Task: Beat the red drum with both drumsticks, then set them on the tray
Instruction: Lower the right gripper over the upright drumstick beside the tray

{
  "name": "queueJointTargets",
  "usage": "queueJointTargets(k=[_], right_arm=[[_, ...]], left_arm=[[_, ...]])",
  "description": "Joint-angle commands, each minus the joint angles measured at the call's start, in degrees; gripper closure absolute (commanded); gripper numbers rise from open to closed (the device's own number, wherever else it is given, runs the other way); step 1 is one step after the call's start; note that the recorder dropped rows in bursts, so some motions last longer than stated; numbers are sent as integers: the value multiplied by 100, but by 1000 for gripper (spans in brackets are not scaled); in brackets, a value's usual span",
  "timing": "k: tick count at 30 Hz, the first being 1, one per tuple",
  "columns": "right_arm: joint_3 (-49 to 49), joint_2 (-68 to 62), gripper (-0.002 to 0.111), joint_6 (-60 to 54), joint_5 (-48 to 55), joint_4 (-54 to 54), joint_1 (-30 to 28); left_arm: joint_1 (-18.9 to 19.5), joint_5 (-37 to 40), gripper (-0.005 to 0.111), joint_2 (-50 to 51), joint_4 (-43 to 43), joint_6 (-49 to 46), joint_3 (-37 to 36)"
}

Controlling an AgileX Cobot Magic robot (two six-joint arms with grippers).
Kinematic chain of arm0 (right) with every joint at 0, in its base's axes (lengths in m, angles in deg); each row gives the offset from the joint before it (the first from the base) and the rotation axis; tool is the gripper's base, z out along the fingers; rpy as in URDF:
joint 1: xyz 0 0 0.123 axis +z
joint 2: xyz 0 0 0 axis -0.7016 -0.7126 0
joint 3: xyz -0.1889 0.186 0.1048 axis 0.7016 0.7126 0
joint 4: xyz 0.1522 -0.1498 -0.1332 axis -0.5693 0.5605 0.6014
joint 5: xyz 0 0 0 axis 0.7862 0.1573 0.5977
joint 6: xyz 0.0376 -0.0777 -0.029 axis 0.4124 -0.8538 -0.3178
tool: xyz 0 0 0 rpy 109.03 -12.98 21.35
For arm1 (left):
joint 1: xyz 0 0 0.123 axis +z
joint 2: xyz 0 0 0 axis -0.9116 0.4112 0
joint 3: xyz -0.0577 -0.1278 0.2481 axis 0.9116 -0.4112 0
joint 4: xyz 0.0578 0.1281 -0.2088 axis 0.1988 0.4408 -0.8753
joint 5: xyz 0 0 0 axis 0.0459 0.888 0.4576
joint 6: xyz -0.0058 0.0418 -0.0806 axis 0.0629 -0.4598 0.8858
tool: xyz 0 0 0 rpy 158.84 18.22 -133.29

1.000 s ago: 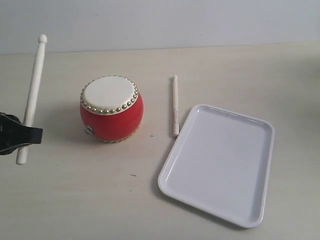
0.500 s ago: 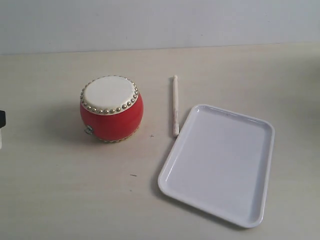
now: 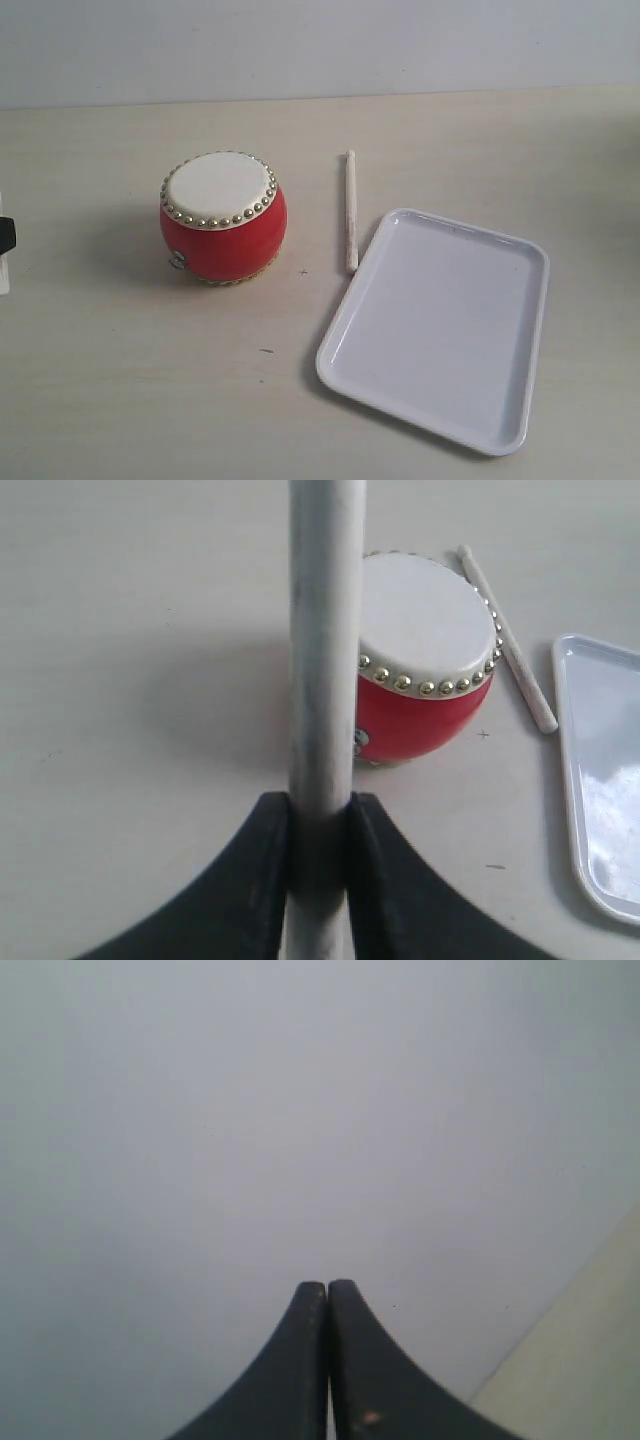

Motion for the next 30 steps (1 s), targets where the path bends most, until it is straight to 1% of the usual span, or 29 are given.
queueJointTargets(k=[1, 2, 4, 7, 8, 9, 10, 11, 12, 13, 14, 15, 18, 20, 22, 23, 25, 27, 30], right_arm=[[26, 33, 108, 696, 13, 5, -33], [26, 33, 108, 684, 168, 48, -33], [-202, -87, 108, 309, 611, 86, -33], [-795, -715, 108, -683, 1378, 100, -33], [-1287, -1318, 108, -1481, 1870, 150, -33], [-1504, -1585, 108, -1784, 2109, 225, -33], [-2059, -2356, 108, -2403, 2885, 475, -33], [-2325, -2797, 108, -2601, 3313, 630, -33], [-2777, -3740, 108, -2874, 3988, 821, -33], [-3009, -4202, 108, -3046, 4246, 831, -33], [-3401, -4928, 108, -3406, 4473, 702, -33], [-3582, -5457, 108, -3469, 4424, 553, -33], [-3898, -6473, 108, -3518, 4188, 91, -33], [-4333, -7222, 108, -4188, 4552, -181, -33], [-5135, -8004, 108, -4719, 5413, -588, 1], [-5645, -8431, 108, -4709, 5787, -573, 122], [-6220, -8857, 108, -4709, 6066, -534, 376], [-6778, -9232, 108, -4609, 6180, -447, 666], [-7671, -9816, 108, -4103, 6180, 141, 1167]], left_arm=[[0, -191, 107, -13, -6, 36, -20], [0, -213, 107, -13, -6, 36, -20], [0, -232, 107, -13, -6, 36, -20], [0, -261, 107, -13, -33, 36, -20], [0, -276, 107, -13, -56, 59, -20], [0, -303, 107, -13, -70, 59, -20], [0, -340, 107, -13, -70, 59, -20], [0, -340, 107, -13, -70, 59, -20], [0, -340, 107, -13, -70, 59, -20], [0, -340, 107, -13, -70, 59, -20], [0, -340, 107, -13, -70, 59, -20], [0, -340, 107, -13, -81, 59, -20], [0, -353, 107, -13, -160, 59, -20], [0, -353, 107, -13, -171, 59, -20], [0, -392, 107, -13, -213, 59, -20], [0, -403, 107, -13, -227, 59, -20], [0, -403, 107, -13, -227, 59, -20], [0, -403, 107, -13, -227, 59, -20], [0, -403, 107, -13, -227, 59, -20]])
